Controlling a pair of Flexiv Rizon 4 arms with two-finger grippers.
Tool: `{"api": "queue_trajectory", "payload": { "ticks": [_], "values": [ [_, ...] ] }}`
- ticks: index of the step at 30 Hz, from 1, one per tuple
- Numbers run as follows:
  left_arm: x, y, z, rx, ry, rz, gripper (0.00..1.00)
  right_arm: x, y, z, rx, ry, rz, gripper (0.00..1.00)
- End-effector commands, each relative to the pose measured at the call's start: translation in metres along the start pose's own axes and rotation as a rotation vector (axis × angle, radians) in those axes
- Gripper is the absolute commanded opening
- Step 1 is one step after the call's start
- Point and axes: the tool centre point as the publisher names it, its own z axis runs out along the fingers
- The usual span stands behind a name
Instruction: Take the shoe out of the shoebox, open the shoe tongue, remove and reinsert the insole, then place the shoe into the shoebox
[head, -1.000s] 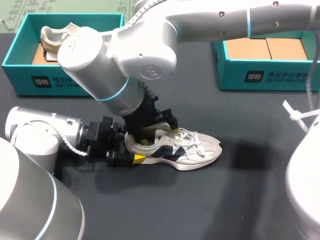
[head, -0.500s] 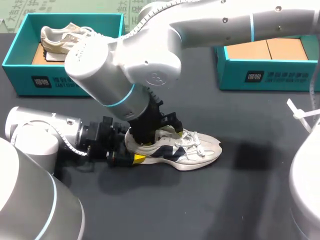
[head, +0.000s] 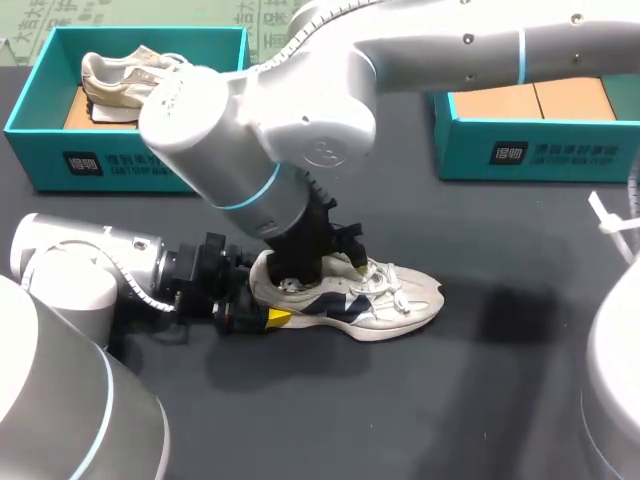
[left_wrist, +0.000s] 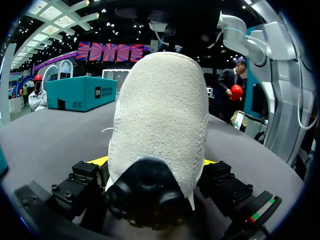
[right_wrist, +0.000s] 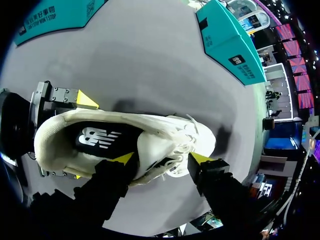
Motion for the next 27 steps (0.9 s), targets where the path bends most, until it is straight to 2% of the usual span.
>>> {"api": "queue_trajectory", "payload": {
  "ticks": [1, 13, 19, 22, 26, 27],
  "values": [
    [0.0, 0.002, 0.001, -0.001, -0.003, 0.0, 0.0, -0.006, -0.005, 0.0, -0.005, 0.009, 0.237, 0.54],
    [0.0, 0.002, 0.001, -0.001, -0.003, 0.0, 0.0, -0.019, -0.001, -0.002, 0.02, 0.041, 0.197, 0.47],
    [0.0, 0.002, 0.001, -0.001, -0.003, 0.0, 0.0, -0.019, 0.002, 0.002, 0.032, 0.082, 0.171, 0.44],
    [0.0, 0.002, 0.001, -0.001, -0.003, 0.0, 0.0, -0.018, 0.002, 0.003, 0.037, 0.105, 0.168, 0.29],
    [0.0, 0.002, 0.001, -0.001, -0.003, 0.0, 0.0, -0.021, 0.001, -0.001, 0.042, 0.12, 0.152, 0.19],
    [0.0, 0.002, 0.001, -0.001, -0.003, 0.0, 0.0, -0.021, 0.001, -0.002, 0.045, 0.127, 0.142, 0.11]
  ]
}}
